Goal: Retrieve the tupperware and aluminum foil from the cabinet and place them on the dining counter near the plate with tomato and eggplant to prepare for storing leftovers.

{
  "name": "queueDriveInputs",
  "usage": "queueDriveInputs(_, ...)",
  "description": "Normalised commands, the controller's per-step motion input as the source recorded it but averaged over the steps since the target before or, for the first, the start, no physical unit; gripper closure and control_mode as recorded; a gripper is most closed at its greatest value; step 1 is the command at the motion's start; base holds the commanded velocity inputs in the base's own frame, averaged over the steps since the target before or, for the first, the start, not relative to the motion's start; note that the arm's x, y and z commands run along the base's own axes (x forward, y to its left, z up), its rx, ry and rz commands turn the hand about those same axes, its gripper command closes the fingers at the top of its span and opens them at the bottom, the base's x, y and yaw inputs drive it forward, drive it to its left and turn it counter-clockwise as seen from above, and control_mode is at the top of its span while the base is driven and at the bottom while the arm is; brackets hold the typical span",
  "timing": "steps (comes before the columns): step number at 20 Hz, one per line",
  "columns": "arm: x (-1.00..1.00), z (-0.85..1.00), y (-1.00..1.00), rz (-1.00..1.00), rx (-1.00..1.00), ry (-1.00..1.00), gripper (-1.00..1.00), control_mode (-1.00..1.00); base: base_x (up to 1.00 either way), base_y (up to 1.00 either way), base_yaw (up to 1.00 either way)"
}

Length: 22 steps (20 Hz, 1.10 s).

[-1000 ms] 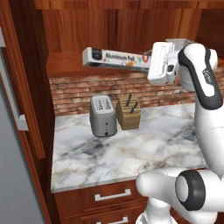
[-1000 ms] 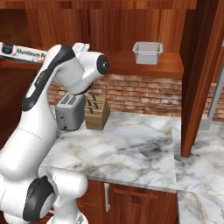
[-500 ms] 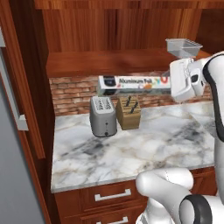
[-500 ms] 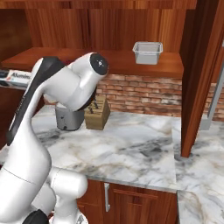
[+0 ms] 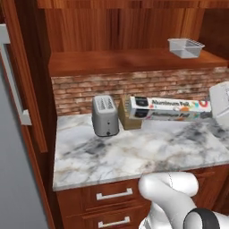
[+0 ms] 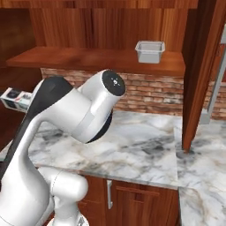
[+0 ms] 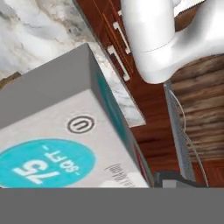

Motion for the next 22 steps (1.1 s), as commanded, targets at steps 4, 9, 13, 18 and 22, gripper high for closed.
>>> queueDriveInputs(4, 0.00, 0.00, 0.00, 0.00, 0.00, 0.00, 1.00, 1.00, -1.00, 0.08, 0.47)
queueDriveInputs(9, 0.00, 0.00, 0.00, 0.00, 0.00, 0.00, 1.00, 1.00, -0.74, 0.55, 0.86)
queueDriveInputs(13, 0.00, 0.00, 0.00, 0.00, 0.00, 0.00, 1.00, 1.00, -0.31, 0.51, 1.00)
queueDriveInputs(18, 0.00, 0.00, 0.00, 0.00, 0.00, 0.00, 1.00, 1.00, -0.03, 0.38, 0.97)
queueDriveInputs(22, 0.00, 0.00, 0.00, 0.00, 0.00, 0.00, 1.00, 1.00, 0.19, 0.28, 0.86)
